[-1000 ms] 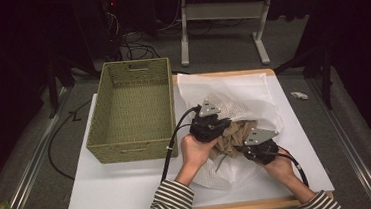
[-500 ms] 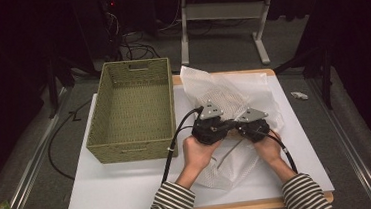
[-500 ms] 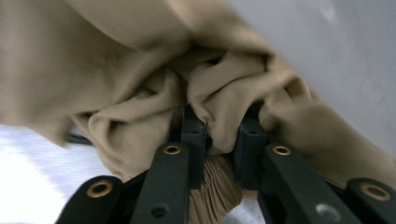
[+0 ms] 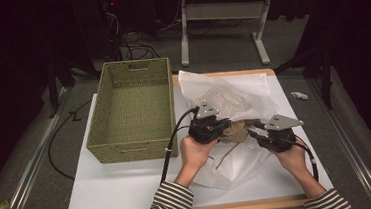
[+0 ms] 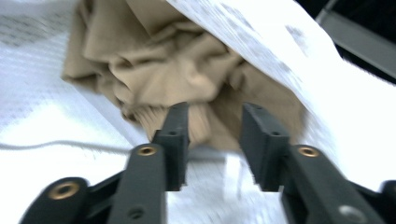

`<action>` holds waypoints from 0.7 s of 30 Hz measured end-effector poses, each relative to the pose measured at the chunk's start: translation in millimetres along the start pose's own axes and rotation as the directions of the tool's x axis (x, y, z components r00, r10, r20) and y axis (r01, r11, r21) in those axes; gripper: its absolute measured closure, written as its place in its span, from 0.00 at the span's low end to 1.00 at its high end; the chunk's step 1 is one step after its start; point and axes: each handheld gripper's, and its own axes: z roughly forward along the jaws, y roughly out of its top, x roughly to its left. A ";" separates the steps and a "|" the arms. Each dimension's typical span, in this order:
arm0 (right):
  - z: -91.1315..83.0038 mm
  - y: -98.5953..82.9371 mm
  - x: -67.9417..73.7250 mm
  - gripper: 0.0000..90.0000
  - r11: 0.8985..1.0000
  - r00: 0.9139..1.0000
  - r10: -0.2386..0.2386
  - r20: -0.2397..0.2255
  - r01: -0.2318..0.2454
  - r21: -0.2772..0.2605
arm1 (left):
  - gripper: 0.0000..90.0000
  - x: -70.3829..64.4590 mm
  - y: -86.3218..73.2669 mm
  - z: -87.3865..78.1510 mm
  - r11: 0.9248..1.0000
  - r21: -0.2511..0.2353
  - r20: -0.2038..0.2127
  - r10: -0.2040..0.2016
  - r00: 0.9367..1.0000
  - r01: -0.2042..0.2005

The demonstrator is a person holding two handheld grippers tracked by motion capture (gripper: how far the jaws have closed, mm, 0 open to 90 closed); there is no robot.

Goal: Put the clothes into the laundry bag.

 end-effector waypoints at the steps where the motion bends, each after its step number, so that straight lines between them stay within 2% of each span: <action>1: 0.1 -1.5 -1.2 0.73 1.000 1.000 0.005 0.006 -0.005 0.013 | 0.99 0.0 0.1 -0.4 1.000 -0.005 0.000 -0.001 1.000 0.001; 4: 8.8 -7.7 -3.8 0.71 0.996 0.999 0.003 0.035 -0.006 0.088 | 0.99 0.6 0.2 -1.3 1.000 -0.005 0.001 0.001 1.000 -0.001; 6: 17.7 -11.3 -5.6 0.65 0.992 0.999 0.006 0.047 -0.012 0.126 | 0.99 0.6 0.3 -1.6 1.000 -0.007 0.001 0.001 1.000 -0.001; 8: 29.3 -15.3 -9.0 0.60 0.985 0.997 0.034 0.067 -0.044 0.164 | 0.99 0.6 0.5 -2.0 1.000 -0.006 0.001 0.001 1.000 -0.001; 11: 42.6 -18.6 -14.9 0.57 0.980 0.992 0.086 0.094 -0.102 0.171 | 0.99 0.7 0.3 -1.6 1.000 -0.002 -0.003 0.002 1.000 -0.002; 15: 51.4 -16.8 -18.2 0.55 0.976 0.988 0.104 0.114 -0.124 0.179 | 0.99 0.3 0.3 -0.2 1.000 -0.004 0.000 -0.001 1.000 0.001; 19: 64.2 -20.5 -18.6 0.55 0.966 0.989 0.105 0.103 -0.126 0.226 | 0.99 -0.1 0.4 0.9 1.000 -0.002 0.002 0.002 1.000 -0.002; 21: 66.8 -22.7 -20.1 0.59 0.962 0.988 0.127 0.086 -0.144 0.233 | 0.99 0.3 0.4 0.6 1.000 -0.004 0.002 0.000 1.000 0.000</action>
